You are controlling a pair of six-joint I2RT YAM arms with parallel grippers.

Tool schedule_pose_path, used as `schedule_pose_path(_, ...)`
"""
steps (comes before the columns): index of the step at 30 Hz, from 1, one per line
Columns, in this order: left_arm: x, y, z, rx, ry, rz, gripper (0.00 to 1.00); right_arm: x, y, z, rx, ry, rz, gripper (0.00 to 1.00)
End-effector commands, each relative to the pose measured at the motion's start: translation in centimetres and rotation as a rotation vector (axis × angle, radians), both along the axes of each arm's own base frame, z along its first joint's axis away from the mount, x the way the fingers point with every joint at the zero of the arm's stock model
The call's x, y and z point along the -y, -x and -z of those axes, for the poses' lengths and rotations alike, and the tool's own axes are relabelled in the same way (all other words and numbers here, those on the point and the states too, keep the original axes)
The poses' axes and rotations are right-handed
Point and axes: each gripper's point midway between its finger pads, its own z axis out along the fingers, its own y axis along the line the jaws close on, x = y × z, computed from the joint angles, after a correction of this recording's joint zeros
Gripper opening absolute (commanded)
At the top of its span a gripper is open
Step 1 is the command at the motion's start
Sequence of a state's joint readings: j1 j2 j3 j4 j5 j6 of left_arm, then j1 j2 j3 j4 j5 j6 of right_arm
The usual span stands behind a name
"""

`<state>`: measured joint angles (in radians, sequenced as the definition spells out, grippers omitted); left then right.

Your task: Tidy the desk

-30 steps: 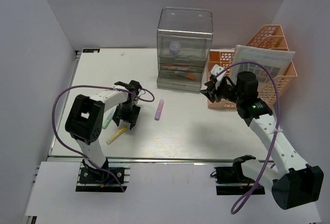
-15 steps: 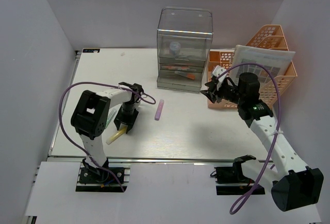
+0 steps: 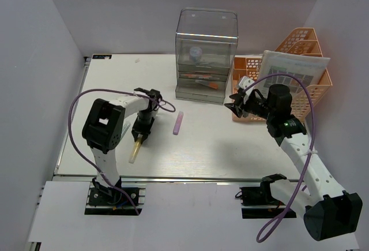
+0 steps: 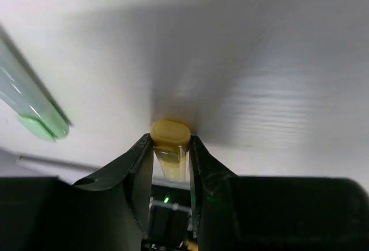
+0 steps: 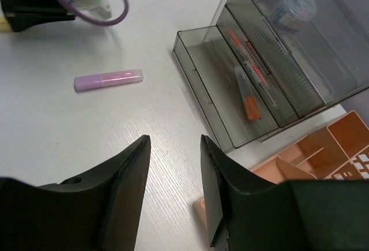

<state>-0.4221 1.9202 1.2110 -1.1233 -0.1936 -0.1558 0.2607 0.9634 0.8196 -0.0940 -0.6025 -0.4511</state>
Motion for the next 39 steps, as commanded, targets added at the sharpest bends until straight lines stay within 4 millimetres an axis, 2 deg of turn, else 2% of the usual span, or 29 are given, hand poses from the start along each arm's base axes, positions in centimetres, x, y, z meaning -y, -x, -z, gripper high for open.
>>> schedule_pose_path(1, 6.0, -6.6, -4.2, 0.279, 0.269, -0.009, 0.06, 0.1, 0.0, -1.2, 0.052, -0.021, 0.001, 0.46)
schedule_pose_path(3, 8.8, -8.2, -7.5, 0.359, 0.427, -0.002, 0.06, 0.4, -0.3, -1.0, 0.056, -0.017, 0.017, 0.46)
schedule_pose_path(4, 11.3, -9.4, -10.4, 0.419, 0.565, 0.007, 0.05, 0.5, -0.3, -1.2, 0.06, -0.019, 0.027, 0.46)
schedule_pose_path(5, 12.4, -10.1, -11.8, 0.452, 0.628, 0.012, 0.05, 0.8, -0.5, -1.2, 0.058, -0.023, 0.042, 0.43)
schedule_pose_path(6, 13.7, -11.1, -13.5, 0.501, 0.7, 0.009, 0.05, 0.8, -0.6, -1.2, 0.055, -0.025, 0.049, 0.4)
schedule_pose_path(7, 15.1, -11.5, -15.8, 0.534, 0.789, 0.02, 0.05, 0.9, -0.7, -1.3, 0.059, -0.028, 0.055, 0.3)
schedule_pose_path(10, 17.8, -12.7, -20.3, 0.606, 0.958, 0.029, 0.05, 1.2, -0.9, -1.4, 0.054, -0.035, 0.072, 0.14)
schedule_pose_path(14, 20.4, -13.9, -23.8, 0.658, 1.128, 0.01, 0.04, 1.6, -1.1, -1.4, 0.056, -0.036, 0.085, 0.12)
schedule_pose_path(15, 21.2, -14.8, -25.4, 0.709, 1.193, -0.003, 0.03, 1.6, -1.1, -1.4, 0.057, -0.038, 0.085, 0.12)
schedule_pose_path(16, 21.5, -14.8, -24.9, 0.704, 1.222, -0.028, 0.03, 1.6, -1.1, -1.4, 0.057, -0.038, 0.085, 0.12)
schedule_pose_path(17, 21.9, -15.1, -25.3, 0.721, 1.258, -0.043, 0.03, 1.7, -1.0, -1.3, 0.055, -0.039, 0.087, 0.12)
schedule_pose_path(18, 22.6, -16.1, -26.9, 0.778, 1.327, -0.062, 0.03, 1.9, -1.2, -1.2, 0.055, -0.036, 0.094, 0.12)
schedule_pose_path(22, 23.7, -18.8, -26.5, 0.835, 1.393, -0.145, 0.03, 2.1, -1.1, -1.1, 0.055, -0.037, 0.1, 0.12)
schedule_pose_path(23, 24.1, -19.6, -27.2, 0.885, 1.441, -0.136, 0.02, 2.1, -1.1, -1.2, 0.057, -0.037, 0.102, 0.12)
schedule_pose_path(25, 24.4, -20.7, -26.7, 0.894, 1.479, -0.21, 0.01, 2.4, -1.2, -1.2, 0.057, -0.038, 0.108, 0.12)
schedule_pose_path(26, 24.4, -21.5, -27.9, 0.961, 1.523, -0.213, 0.01, 2.4, -1.2, -1.1, 0.054, -0.037, 0.11, 0.12)
schedule_pose_path(27, 24.4, -21.9, -26.8, 0.953, 1.533, -0.275, 0.01, 2.4, -1.2, -1.0, 0.054, -0.038, 0.107, 0.12)
schedule_pose_path(29, 24.0, -23.3, -26.5, 1.012, 1.548, -0.356, 0.0, 2.5, -1.2, -0.9, 0.051, -0.037, 0.108, 0.12)
schedule_pose_path(37, 22.7, -25.8, -21.8, 1.136, 1.549, -0.644, 0.0, 2.5, -1.4, -1.1, 0.073, -0.042, 0.1, 0.14)
schedule_pose_path(39, 22.9, -26.5, -20.7, 1.144, 1.559, -0.696, 0.0, 2.5, -1.3, -1.1, 0.071, -0.045, 0.097, 0.15)
